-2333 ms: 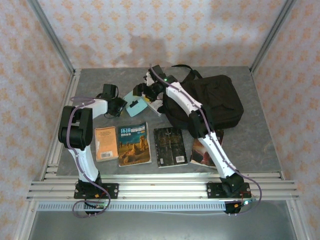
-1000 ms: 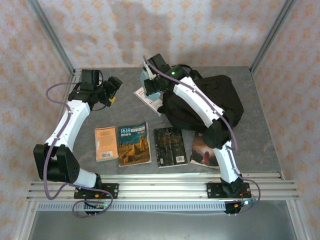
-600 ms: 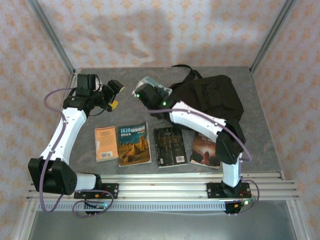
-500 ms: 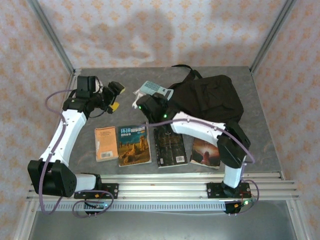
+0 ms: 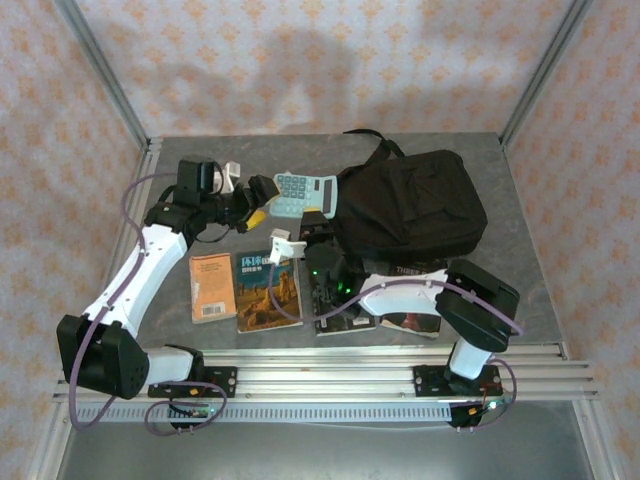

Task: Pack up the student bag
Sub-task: Pass the calculator.

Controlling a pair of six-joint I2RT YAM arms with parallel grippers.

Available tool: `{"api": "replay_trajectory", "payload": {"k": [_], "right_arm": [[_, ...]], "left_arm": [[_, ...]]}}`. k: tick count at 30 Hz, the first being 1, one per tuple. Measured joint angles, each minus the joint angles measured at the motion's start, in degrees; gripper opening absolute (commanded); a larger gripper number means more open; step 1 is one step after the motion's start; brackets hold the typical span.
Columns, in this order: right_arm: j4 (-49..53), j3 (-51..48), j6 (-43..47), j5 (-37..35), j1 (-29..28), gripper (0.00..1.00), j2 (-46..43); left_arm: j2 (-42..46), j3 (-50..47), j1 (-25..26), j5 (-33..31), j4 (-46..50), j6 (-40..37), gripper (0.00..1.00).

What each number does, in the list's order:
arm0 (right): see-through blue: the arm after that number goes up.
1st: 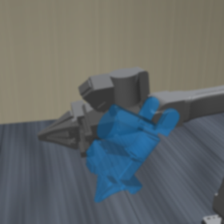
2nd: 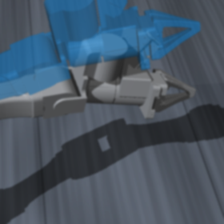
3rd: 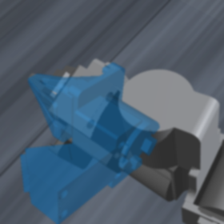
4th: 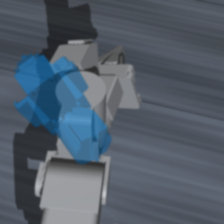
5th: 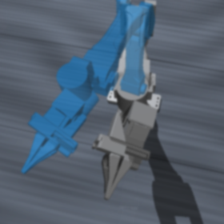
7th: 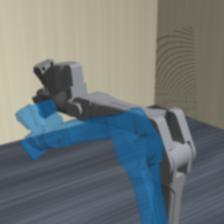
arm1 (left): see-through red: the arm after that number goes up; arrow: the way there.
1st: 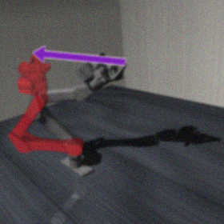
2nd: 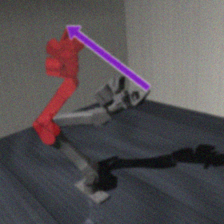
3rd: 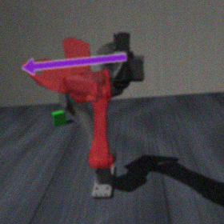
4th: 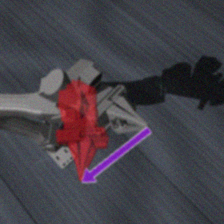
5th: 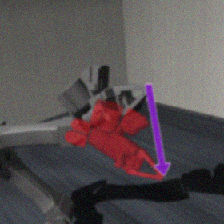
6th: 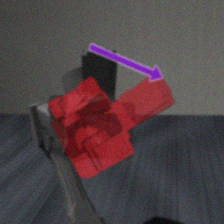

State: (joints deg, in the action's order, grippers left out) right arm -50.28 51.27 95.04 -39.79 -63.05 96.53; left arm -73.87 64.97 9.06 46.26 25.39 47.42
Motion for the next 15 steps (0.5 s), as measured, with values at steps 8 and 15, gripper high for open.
{"api": "replay_trajectory", "payload": {"k": [8,15], "right_arm": [[-8.4,-3.6,5.0,1.4,-1.3,0.17,-3.1],[-9.8,-5.0,6.4,2.3,-2.7,0.17,-3.7]], "left_arm": [[-0.4,0.0,0.2,1.8,-2.2,-2.6,0.79],[-3.1,-0.3,1.0,5.3,-9.6,1.5,0.65]]}}
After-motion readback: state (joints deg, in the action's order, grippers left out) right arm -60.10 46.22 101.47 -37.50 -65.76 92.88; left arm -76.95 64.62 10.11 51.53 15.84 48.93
